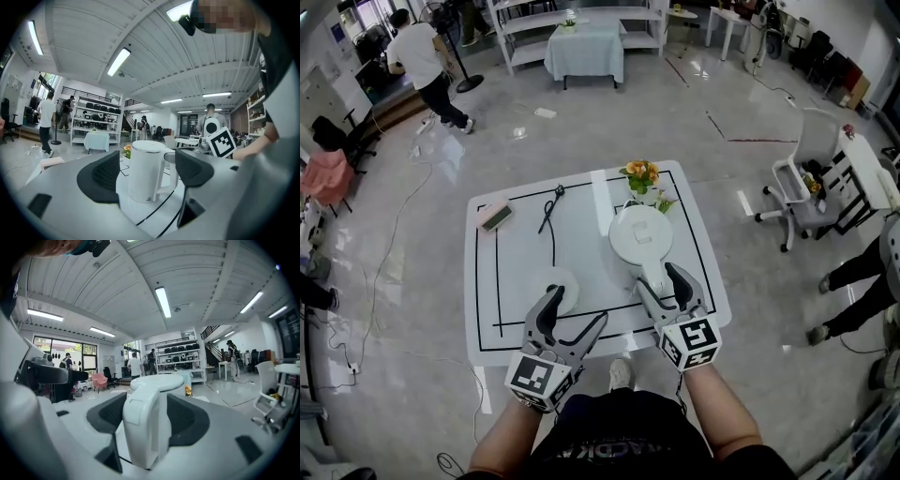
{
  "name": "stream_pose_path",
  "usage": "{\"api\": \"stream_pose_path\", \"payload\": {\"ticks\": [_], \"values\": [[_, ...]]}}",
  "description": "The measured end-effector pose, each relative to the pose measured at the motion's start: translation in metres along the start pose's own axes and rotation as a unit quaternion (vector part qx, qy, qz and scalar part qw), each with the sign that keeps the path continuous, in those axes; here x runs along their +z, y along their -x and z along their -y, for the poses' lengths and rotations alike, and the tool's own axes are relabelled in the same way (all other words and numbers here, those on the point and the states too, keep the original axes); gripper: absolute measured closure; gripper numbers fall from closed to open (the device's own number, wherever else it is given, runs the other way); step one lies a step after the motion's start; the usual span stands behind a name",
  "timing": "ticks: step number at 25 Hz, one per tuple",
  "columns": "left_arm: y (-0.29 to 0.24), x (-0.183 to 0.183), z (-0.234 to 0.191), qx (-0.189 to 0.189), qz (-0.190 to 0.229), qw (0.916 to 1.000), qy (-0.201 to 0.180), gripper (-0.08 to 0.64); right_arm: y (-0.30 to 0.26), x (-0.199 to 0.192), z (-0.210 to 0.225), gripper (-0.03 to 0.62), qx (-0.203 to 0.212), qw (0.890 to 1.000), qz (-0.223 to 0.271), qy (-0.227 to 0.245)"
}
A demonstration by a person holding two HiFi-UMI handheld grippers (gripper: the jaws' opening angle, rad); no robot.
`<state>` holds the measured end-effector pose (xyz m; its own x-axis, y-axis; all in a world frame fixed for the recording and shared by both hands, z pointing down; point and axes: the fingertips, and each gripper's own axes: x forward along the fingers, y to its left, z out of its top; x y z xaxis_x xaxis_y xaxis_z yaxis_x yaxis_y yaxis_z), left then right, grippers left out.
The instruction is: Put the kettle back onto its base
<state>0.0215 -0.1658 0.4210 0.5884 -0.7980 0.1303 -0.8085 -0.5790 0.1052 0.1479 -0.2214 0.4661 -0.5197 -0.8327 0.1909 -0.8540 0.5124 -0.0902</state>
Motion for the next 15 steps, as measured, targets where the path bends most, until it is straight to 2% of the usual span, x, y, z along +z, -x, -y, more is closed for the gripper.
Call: {"api": "stream_pose_path", "payload": {"ticks": [8,15], "values": [[-0.007,-0.001,-0.004,0.023,-0.025,0.9994,0.007,0.202,-0.007,-0.020,-0.006,0.341,0.009,1.000,-0.027,0.012],[-0.014,-0.003,-0.004,0.015,-0.016,0.9998,0.001,0.202,-0.011,-0.028,-0.003,0.341,0.007,0.999,-0.036,0.003]]}}
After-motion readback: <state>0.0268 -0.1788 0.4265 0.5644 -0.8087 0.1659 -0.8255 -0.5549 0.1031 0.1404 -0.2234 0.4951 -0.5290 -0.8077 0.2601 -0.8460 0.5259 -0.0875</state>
